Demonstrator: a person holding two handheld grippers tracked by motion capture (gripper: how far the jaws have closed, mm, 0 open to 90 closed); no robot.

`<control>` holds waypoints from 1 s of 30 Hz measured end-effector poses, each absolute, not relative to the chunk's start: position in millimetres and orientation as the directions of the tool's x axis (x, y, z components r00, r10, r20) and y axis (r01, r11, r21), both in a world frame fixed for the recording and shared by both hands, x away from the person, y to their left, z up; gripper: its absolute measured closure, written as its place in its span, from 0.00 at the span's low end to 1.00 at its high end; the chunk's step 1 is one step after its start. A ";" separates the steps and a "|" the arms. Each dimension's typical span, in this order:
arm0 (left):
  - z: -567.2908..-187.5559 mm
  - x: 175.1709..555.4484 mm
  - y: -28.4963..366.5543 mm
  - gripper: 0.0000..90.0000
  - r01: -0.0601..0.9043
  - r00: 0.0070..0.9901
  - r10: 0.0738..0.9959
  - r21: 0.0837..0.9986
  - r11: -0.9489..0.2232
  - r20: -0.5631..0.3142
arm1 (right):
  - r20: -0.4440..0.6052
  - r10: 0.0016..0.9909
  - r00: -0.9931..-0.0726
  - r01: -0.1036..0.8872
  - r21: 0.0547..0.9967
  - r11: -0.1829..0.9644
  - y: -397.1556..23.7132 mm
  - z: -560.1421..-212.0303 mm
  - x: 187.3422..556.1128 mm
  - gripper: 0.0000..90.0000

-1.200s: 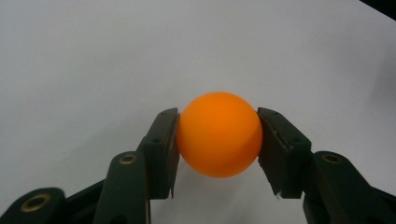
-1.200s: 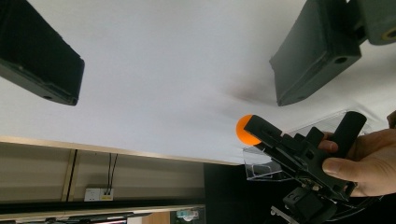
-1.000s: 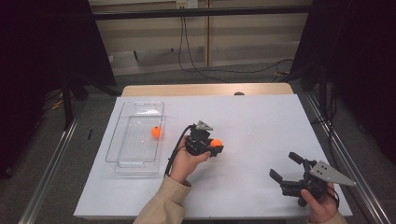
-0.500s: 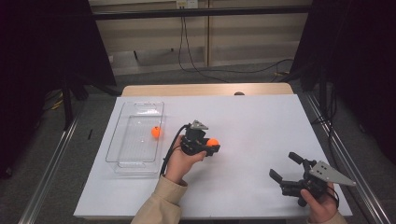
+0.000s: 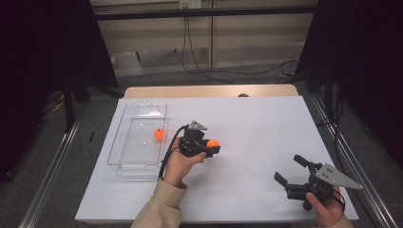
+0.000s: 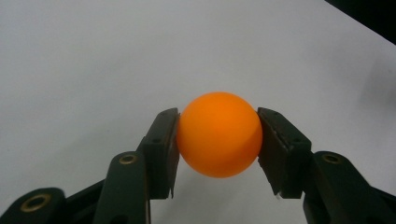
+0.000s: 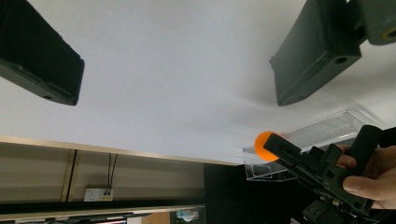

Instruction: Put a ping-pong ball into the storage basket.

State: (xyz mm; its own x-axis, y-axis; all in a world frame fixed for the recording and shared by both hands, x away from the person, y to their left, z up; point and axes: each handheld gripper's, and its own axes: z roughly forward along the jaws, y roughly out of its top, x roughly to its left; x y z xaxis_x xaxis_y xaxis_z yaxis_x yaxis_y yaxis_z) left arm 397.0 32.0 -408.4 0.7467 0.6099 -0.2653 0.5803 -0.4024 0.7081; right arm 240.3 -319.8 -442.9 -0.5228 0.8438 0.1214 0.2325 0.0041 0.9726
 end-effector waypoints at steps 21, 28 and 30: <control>-405.0 399.2 41.2 0.57 0.589 0.737 0.624 0.699 -0.406 -0.259 | 0.121 0.844 -0.523 0.232 0.973 0.005 -319.6 -442.6 240.1 0.02; -402.4 399.9 45.5 0.57 0.593 0.732 0.628 0.700 -0.398 -0.263 | 0.121 0.843 -0.524 0.231 0.973 0.004 -319.5 -442.5 239.9 0.02; -402.1 400.2 46.7 0.57 0.593 0.731 0.630 0.701 -0.396 -0.263 | 0.122 0.843 -0.524 0.231 0.973 0.003 -319.4 -442.5 239.9 0.02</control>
State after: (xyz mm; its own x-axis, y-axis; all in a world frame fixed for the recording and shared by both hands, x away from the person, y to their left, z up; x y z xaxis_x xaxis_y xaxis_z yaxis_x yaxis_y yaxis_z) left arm 400.2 46.7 -402.1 0.7309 0.6297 -0.2631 0.5933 -0.3957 0.7010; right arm 239.9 -319.4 -442.5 -0.5241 0.8429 0.1217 0.2313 0.0034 0.9729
